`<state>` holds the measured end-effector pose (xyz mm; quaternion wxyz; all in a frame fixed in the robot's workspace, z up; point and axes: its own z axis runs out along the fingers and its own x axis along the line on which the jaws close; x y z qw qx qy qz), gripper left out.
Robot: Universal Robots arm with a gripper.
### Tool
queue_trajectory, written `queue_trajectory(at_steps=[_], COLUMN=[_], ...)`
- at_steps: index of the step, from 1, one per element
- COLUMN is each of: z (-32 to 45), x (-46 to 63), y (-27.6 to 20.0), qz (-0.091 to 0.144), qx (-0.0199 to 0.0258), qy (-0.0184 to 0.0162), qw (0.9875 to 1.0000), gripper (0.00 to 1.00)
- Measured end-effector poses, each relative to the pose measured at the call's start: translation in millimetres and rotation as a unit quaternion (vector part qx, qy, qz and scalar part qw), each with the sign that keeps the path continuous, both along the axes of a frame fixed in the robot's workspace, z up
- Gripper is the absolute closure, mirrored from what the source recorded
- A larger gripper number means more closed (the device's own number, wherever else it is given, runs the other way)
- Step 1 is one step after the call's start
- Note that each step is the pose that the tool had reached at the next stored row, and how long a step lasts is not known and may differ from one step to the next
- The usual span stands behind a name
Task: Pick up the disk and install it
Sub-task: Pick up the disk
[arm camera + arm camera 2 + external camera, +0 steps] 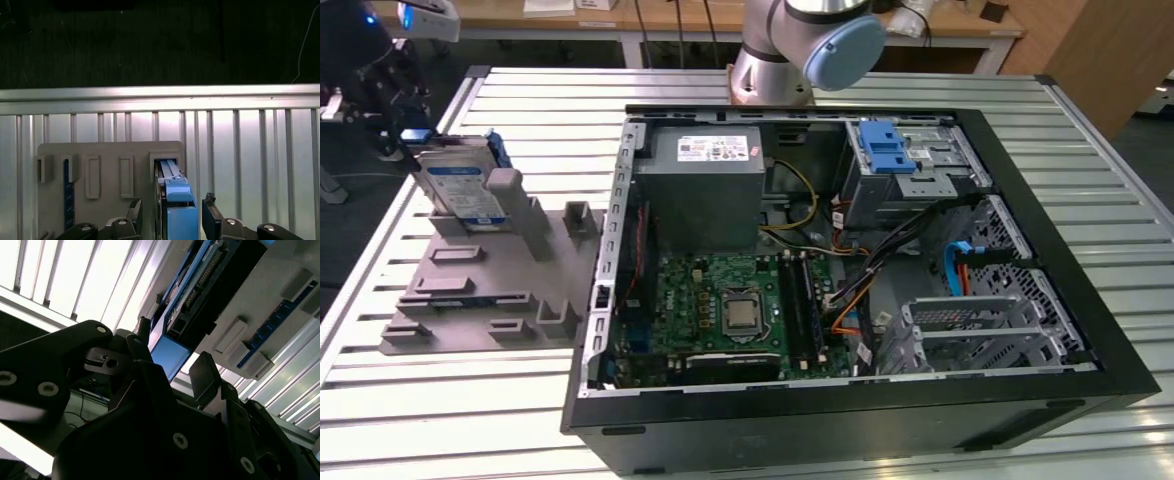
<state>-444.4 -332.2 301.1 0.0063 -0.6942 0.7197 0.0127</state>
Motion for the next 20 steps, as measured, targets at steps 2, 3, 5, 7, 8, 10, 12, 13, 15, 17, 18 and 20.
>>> queue_trajectory(at_steps=[2, 3, 5, 7, 8, 10, 12, 13, 15, 17, 18, 20], z=[-3.6, -5.3, -7.2, -7.2, -7.2, -8.3, -9.5, -10.0, -10.8, -11.3, -11.6, -12.0], x=[0.0, 0.0, 0.0, 0.0, 0.0, 0.0, 0.0, 0.0, 0.0, 0.0, 0.0, 0.0], y=[0.0, 0.0, 0.0, 0.0, 0.0, 0.1, 0.1, 0.1, 0.0, 0.0, 0.0, 0.0], qz=[0.000, 0.000, 0.000, 0.000, 0.000, 0.000, 0.000, 0.000, 0.000, 0.000, 0.000, 0.000], qx=[0.0000, 0.0000, 0.0000, -0.0002, -0.0003, -0.0003, -0.0003, -0.0003, -0.0003, -0.0003, -0.0003, -0.0003], qy=[0.0000, -0.0001, 0.0000, 0.0001, 0.0001, 0.0011, 0.0039, 0.0044, 0.0050, 0.0052, 0.0051, 0.0052], qw=[1.0000, 1.0000, 1.0000, 1.0000, 1.0000, 1.0000, 1.0000, 1.0000, 1.0000, 1.0000, 1.0000, 1.0000], gripper=[0.41, 0.41, 0.41, 0.41, 0.41, 0.41, 0.41, 0.41, 0.41, 0.41, 0.41, 0.41])
